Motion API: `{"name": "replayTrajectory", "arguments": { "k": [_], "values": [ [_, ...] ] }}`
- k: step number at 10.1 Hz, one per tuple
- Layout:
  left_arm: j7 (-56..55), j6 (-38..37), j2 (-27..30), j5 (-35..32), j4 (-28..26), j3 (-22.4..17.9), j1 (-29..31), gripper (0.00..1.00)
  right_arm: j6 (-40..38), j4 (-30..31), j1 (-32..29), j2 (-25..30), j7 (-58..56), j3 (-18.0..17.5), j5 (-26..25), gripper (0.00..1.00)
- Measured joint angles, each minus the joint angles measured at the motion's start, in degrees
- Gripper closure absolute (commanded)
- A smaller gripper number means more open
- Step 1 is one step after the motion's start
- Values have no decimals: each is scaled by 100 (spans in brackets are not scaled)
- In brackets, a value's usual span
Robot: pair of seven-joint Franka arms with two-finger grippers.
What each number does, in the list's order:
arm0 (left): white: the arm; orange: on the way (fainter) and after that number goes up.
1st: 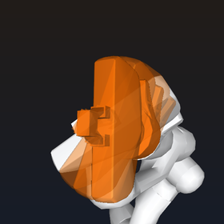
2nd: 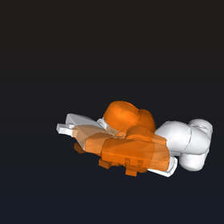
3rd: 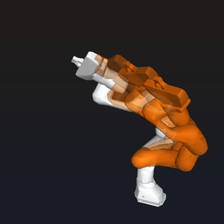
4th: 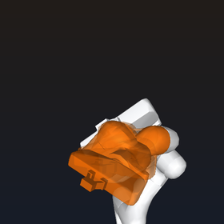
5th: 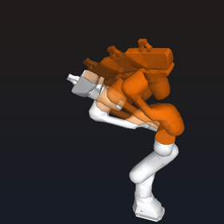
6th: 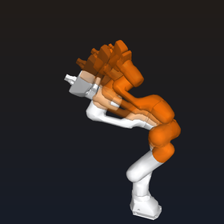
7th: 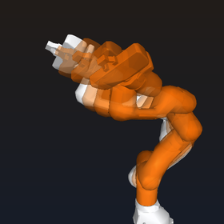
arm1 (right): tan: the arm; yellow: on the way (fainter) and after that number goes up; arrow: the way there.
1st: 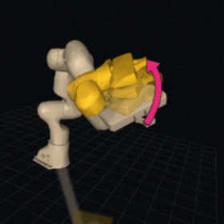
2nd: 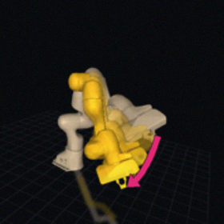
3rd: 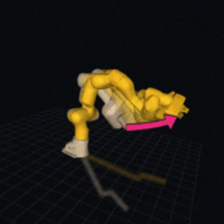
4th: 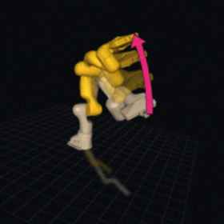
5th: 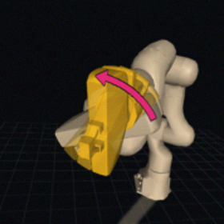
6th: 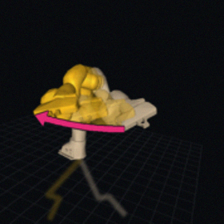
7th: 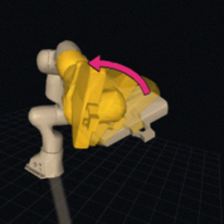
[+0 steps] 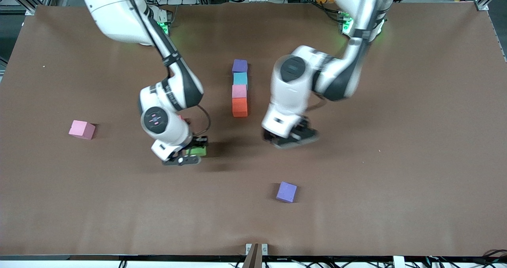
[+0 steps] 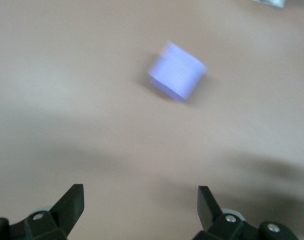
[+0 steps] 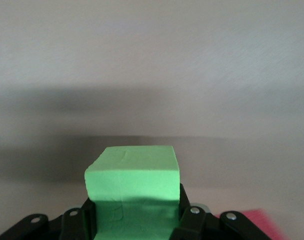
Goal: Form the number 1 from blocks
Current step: 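Carry the green block below orange while the left gripper retracts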
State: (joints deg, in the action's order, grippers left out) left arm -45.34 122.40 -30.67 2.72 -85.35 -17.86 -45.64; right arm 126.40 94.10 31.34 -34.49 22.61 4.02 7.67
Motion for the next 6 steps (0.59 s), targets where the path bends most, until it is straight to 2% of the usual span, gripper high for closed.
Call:
{"name": "replayTrajectory", "arguments": {
  "k": [4, 6],
  "values": [
    [1476, -1399, 959, 0, 15, 15, 1784, 0, -69, 33, 739, -10, 767, 4, -4, 100],
    [2665, -1745, 1257, 3, -8, 27, 2796, 0, -78, 91, 951, -26, 975, 2, -4, 100]
  ]
}}
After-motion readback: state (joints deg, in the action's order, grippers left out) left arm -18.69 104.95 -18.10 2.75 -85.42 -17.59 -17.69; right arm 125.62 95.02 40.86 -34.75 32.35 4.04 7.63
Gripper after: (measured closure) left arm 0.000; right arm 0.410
